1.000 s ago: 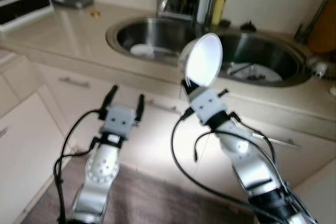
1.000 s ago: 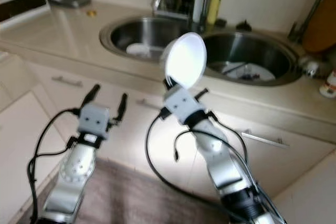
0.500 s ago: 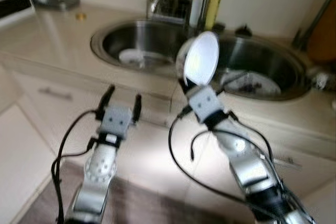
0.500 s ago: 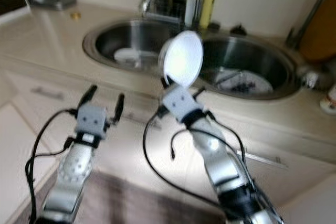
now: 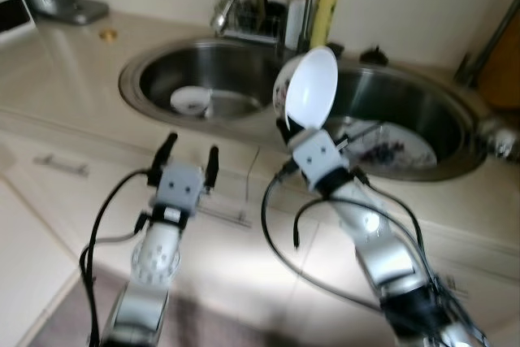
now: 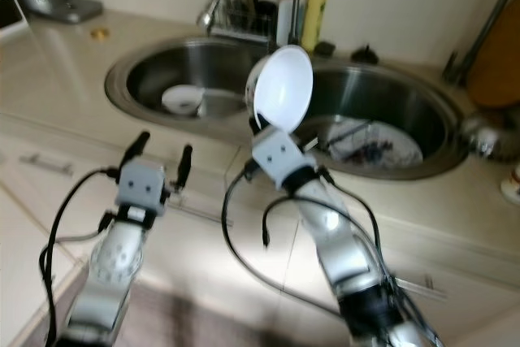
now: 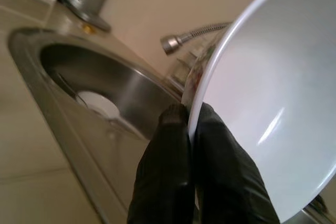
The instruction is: Kitchen organization
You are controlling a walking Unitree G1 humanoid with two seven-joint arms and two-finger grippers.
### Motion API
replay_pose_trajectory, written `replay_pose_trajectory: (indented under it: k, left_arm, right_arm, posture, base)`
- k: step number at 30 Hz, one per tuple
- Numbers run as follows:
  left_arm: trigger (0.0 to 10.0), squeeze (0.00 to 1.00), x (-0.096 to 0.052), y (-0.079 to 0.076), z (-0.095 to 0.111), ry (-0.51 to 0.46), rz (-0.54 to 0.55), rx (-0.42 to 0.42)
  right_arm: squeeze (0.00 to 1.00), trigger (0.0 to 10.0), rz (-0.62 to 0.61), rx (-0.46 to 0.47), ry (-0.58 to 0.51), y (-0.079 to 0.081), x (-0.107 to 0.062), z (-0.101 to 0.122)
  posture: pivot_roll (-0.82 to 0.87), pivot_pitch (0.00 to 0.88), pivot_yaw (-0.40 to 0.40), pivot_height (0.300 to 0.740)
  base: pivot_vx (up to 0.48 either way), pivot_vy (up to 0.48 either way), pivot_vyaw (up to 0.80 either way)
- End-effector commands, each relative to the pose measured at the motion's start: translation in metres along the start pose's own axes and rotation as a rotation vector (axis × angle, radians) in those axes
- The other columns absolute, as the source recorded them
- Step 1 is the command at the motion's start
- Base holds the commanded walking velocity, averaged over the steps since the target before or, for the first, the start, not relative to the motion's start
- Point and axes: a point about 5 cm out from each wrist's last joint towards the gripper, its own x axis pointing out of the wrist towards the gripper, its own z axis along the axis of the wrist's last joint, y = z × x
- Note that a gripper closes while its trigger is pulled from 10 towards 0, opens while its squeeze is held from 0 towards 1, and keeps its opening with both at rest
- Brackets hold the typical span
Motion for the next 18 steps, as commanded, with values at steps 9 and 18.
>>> replay_pose_trajectory:
  k: [9, 18]
  left_arm:
    - [10.0, 0.00, 0.002, -0.004, 0.003, -0.013, -0.019, 0.005]
    - [10.0, 0.00, 0.001, -0.005, 0.003, -0.011, -0.015, 0.006]
  right_arm:
    - [0.00, 10.0, -0.043, 0.038, 0.011, -0.010, 0.005, 0.000]
    - [0.00, 10.0, -0.058, 0.082, 0.055, -0.017, 0.009, -0.005]
  posture:
    - [0.11, 0.000, -0.053, 0.740]
    - [0.12, 0.000, -0.056, 0.740]
  base:
    - [0.125, 0.000, 0.00]
    - [0.000, 0.000, 0.00]
